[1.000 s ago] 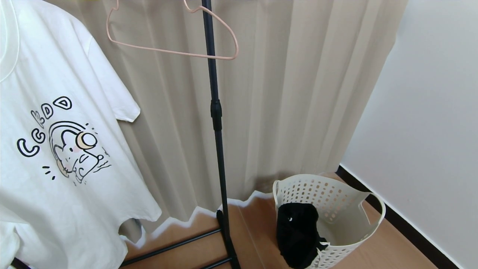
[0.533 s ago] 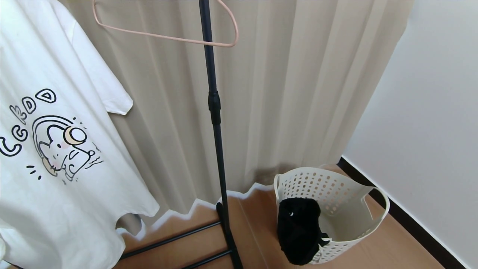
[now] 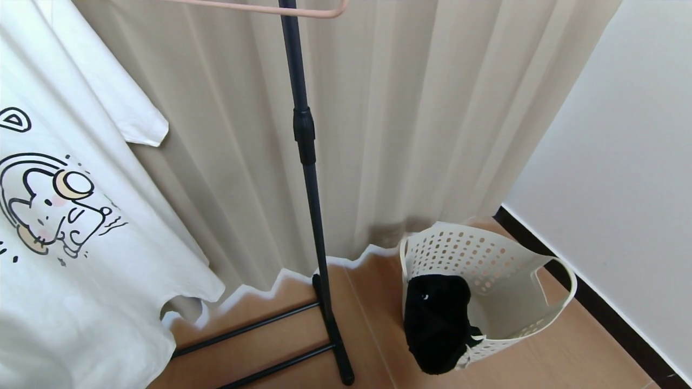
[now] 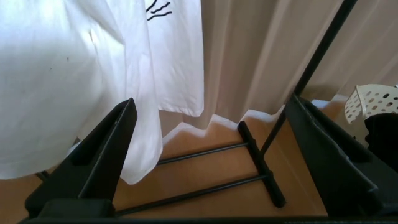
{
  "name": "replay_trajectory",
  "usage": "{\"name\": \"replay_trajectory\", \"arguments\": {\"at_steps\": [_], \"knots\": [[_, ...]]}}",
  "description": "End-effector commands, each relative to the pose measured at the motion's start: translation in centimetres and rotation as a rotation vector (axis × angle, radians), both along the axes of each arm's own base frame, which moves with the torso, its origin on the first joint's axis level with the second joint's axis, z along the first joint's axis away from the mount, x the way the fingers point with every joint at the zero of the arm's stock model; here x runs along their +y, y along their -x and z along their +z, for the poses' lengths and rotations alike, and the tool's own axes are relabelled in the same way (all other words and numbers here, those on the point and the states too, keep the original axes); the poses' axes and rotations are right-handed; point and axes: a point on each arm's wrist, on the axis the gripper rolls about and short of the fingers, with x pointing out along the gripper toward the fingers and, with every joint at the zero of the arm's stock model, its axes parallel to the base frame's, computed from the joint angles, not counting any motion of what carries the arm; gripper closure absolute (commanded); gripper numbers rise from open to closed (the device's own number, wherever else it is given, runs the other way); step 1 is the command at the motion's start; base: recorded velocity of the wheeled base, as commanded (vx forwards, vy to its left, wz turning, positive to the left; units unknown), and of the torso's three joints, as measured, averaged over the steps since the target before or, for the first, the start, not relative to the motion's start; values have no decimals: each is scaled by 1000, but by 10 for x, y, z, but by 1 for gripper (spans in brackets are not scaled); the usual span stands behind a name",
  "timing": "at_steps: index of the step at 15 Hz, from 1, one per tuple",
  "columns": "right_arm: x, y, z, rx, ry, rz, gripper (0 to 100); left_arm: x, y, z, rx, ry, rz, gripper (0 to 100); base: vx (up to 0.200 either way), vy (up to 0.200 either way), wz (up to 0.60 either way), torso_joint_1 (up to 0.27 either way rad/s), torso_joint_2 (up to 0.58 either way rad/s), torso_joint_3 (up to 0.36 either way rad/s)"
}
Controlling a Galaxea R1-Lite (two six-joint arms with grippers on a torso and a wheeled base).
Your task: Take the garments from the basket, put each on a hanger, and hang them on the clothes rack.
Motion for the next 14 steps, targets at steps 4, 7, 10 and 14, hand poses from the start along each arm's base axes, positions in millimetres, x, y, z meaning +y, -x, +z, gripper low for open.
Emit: {"name": "replay_trajectory", "arguments": {"at_steps": [4,7,10,14], "knots": [[0,0,0,-1,1,1,0,0,0,0,0,0,0,0,0,0,0,2,4,-198],[0,0,0,-1,1,1,0,0,0,0,0,-1,2,0,0,0,0,-1,6,-193],[0,0,0,0,7,-1,0,0,0,0,0,-3,0,0,0,0,0,4,1,-199],[0,0,0,-1,4,-1,0,0,0,0,0,-3,0,0,0,0,0,1,2,-196]]}}
